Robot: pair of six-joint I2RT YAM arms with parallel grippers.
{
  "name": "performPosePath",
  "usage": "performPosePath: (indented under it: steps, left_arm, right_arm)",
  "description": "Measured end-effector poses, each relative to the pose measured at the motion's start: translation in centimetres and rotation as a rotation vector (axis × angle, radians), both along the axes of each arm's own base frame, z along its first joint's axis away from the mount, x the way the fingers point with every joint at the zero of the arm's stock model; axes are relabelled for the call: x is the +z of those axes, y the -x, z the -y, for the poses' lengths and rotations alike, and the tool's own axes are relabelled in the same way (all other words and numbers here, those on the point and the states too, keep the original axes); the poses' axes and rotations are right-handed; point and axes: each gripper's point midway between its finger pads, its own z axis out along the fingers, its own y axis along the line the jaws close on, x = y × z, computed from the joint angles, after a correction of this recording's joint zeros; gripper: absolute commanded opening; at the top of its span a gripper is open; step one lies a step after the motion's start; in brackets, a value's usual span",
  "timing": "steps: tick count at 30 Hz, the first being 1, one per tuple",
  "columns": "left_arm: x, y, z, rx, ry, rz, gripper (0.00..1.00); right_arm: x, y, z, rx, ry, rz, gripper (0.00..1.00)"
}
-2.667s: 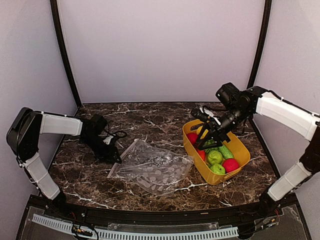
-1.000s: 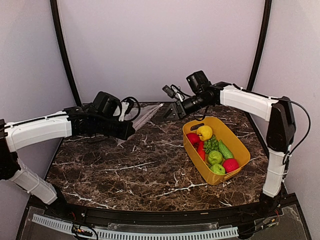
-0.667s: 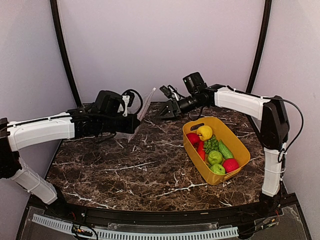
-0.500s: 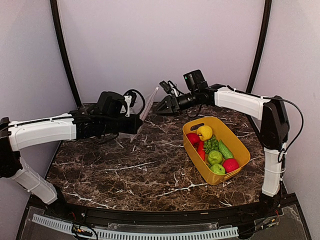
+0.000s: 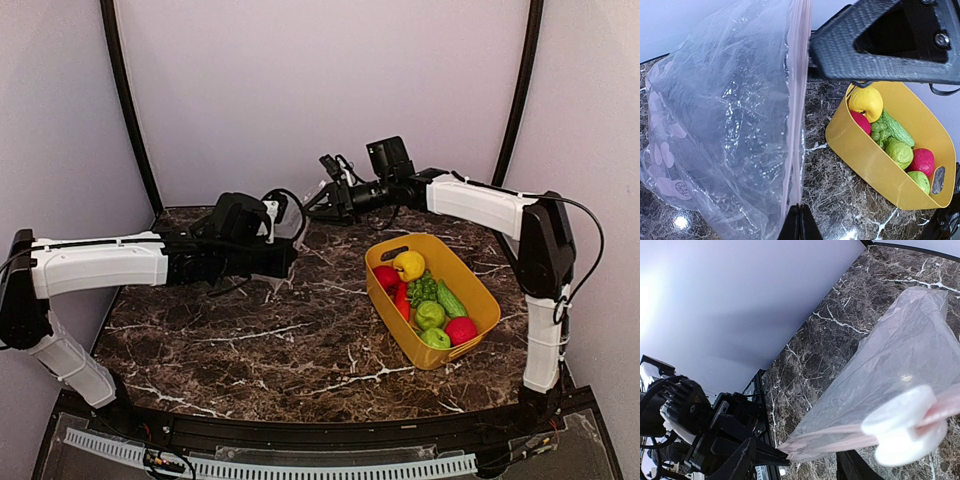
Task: Place the food in the zip-top bag and seal the zipper
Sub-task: Pass from the left arm to the right
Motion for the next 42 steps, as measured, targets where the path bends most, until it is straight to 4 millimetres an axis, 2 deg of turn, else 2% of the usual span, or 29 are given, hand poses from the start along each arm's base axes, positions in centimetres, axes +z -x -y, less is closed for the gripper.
performPosePath:
  steps: [6,11,15,17,19,21,24,30,36,42]
  left_arm:
    - [0.6,0.2,0.5,-0.003,0.012,0.014,0.01]
    - [1.2,0.1,0.8,-0.001,0.027,0.025,0.01]
    - [1.2,0.1,0.9,-0.001,0.029,0.026,0.01]
    - [1.2,0.1,0.9,0.0,0.031,0.025,0.01]
    - [1.2,0.1,0.9,0.0,0.031,0.025,0.01]
    - [1.2,0.1,0.9,0.0,0.03,0.025,0.01]
    - [1.0,0.0,1.0,0.001,0.028,0.023,0.09]
    - [-0.4,-0.1,1.4,-0.005,0.004,0.002,0.29]
    - [-0.4,-0.2,1.3,-0.005,-0.016,0.003,0.32]
    - [0.5,-0.1,-0.1,0.014,-0.062,0.035,0.28]
  right_arm:
    - [-0.4,-0.5,0.0,-0.035,0.015,-0.015,0.37]
    - [-0.6,-0.6,0.1,-0.042,0.02,-0.018,0.38]
    - [-0.6,-0.6,0.1,-0.041,0.021,-0.016,0.31]
    - [-0.8,-0.6,0.1,-0.042,0.023,-0.019,0.31]
    - [-1.0,-0.5,0.1,-0.042,0.027,-0.023,0.37]
    - [-1.3,-0.4,0.2,-0.042,0.031,-0.033,0.39]
    - [-1.6,-0.1,0.1,-0.028,0.027,-0.038,0.27]
    - [-2.1,0.2,0.1,-0.013,0.023,-0.045,0.12]
    - [-2.4,0.6,0.0,0.011,0.004,-0.054,0.1]
    - [-2.0,0.9,-0.1,0.029,-0.018,-0.056,0.11]
